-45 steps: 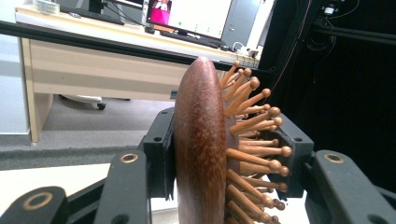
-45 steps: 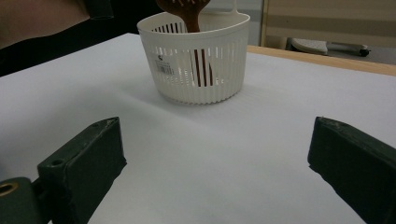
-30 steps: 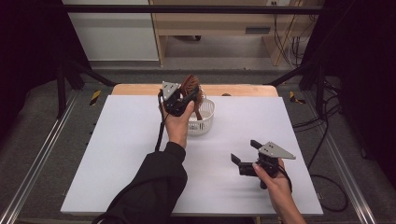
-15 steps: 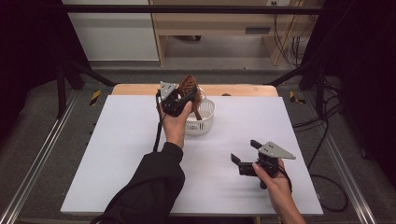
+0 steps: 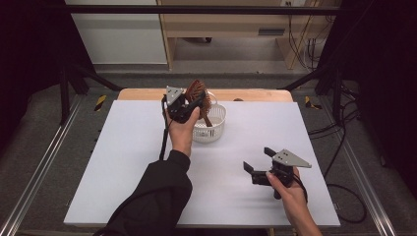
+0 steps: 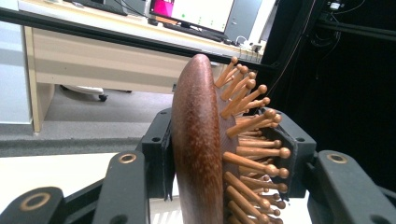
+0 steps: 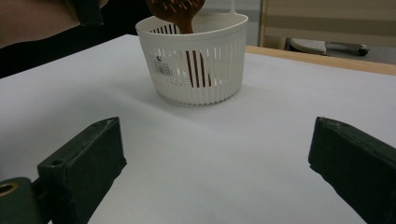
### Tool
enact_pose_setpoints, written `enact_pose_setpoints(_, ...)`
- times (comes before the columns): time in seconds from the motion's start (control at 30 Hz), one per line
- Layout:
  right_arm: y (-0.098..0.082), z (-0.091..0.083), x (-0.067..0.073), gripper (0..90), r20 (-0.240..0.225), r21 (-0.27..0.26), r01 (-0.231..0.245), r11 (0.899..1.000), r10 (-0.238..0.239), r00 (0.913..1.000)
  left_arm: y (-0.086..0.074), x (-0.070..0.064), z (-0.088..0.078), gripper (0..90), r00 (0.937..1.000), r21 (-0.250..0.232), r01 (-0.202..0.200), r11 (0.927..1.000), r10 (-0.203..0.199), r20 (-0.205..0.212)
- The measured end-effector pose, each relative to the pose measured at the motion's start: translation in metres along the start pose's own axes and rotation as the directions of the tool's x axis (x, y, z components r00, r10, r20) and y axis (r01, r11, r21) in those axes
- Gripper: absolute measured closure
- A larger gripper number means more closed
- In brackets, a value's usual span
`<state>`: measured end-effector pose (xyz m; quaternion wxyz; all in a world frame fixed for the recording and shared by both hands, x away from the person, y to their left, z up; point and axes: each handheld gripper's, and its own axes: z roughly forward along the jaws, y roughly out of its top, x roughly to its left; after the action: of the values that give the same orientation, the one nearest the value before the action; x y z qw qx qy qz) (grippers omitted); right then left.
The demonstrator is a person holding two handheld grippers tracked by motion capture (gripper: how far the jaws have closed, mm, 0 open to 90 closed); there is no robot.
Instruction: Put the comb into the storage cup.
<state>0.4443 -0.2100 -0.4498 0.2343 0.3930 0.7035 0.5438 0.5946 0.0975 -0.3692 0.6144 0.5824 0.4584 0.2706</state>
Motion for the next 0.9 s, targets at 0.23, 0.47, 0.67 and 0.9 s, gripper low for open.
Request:
enact_pose_setpoints(0.23,0.0,0.0,0.0,3.8,-0.001,0.002,0.002,1.0,-0.002,1.0,0.002,0.005,-0.002,47.8,0.9995,0.025,-0.026,0.9994,0.025,0.021)
enact_pose_setpoints(0.47,0.0,0.0,0.0,3.8,0.004,0.0,0.001,1.0,-0.001,1.0,0.003,0.014,-0.005,46.8,0.9996,0.048,-0.015,0.9988,0.014,0.023)
enact_pose_setpoints(0.67,0.0,0.001,-0.001,3.7,0.006,0.002,0.0,1.0,0.0,1.0,0.004,0.021,-0.009,46.3,0.9997,0.065,-0.009,0.9978,0.008,0.022)
enact_pose_setpoints(0.9,0.0,0.001,0.0,3.7,0.008,0.005,0.008,1.0,-0.008,0.9999,0.003,0.027,-0.013,46.2,0.9992,0.074,0.008,0.9972,-0.011,0.039)
